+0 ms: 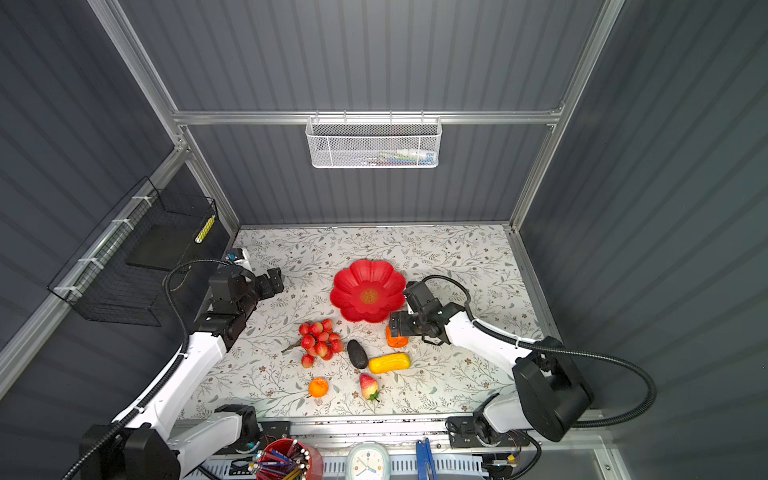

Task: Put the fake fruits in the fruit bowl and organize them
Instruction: 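Reach the right gripper to the orange persimmon and grasp it, then drop the persimmon into the red bowl while the left arm moves toward the fruits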

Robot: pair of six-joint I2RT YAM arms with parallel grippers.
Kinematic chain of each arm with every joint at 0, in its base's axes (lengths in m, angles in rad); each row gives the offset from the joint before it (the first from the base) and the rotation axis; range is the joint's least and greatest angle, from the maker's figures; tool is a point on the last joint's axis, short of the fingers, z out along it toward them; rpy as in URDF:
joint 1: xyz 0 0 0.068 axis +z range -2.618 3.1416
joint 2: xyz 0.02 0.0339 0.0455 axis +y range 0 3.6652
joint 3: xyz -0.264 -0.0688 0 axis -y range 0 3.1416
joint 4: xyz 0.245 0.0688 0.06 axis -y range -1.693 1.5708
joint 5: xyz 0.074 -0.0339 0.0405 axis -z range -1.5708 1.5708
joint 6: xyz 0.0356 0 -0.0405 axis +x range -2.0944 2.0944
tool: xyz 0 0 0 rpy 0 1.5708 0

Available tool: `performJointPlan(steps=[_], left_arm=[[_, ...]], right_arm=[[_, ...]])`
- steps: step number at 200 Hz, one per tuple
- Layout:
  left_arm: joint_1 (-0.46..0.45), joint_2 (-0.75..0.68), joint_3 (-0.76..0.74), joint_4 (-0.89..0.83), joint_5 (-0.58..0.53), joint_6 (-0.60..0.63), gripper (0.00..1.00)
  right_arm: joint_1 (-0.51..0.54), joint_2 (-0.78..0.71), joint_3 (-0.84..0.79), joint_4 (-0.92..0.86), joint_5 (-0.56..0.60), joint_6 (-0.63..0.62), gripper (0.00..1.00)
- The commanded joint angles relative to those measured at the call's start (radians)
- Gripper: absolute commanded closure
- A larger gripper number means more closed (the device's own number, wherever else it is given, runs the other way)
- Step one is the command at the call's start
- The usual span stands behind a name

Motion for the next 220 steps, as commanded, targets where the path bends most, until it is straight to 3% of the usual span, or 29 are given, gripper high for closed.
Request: performJointPlan(steps=[1,54,95,134,151,193,220], left_arm=[[0.007,-0.041,0.027,-0.045,0.016,-0.003,0.05],[0.007,-0.11,0.024,-0.098,0.013,-0.004,0.04],[0.007,-0.141,0.021,-0.126,0.02,-0.011,0.04],[0.007,-0.149,0.014,-0.141,0.032,-0.024,0.04],[0.007,-0.149,0.021,-0.163,0.045,-0.024,0.04],[0.007,-0.158,0.048,-0.241,0.092,-0.026,0.05],[0.007,-0.159,0.067,-0.308,0.17,-0.03,0.08]], right_arm=[[0.008,0.042,0.047,-0.052,0.0,-0.02,0.05],[0.023,0.135,0.096,-0.133,-0.06,-0.032,0.08],[0.026,0.161,0.102,-0.136,-0.062,-0.031,0.19],[0.027,0.133,0.094,-0.141,-0.027,-0.027,0.4],[0.026,0.082,0.094,-0.175,0.026,-0.036,0.45],[0.018,-0.066,0.168,-0.257,0.175,-0.098,0.49],[0.019,-0.01,0.277,-0.191,0.163,-0.134,0.48]])
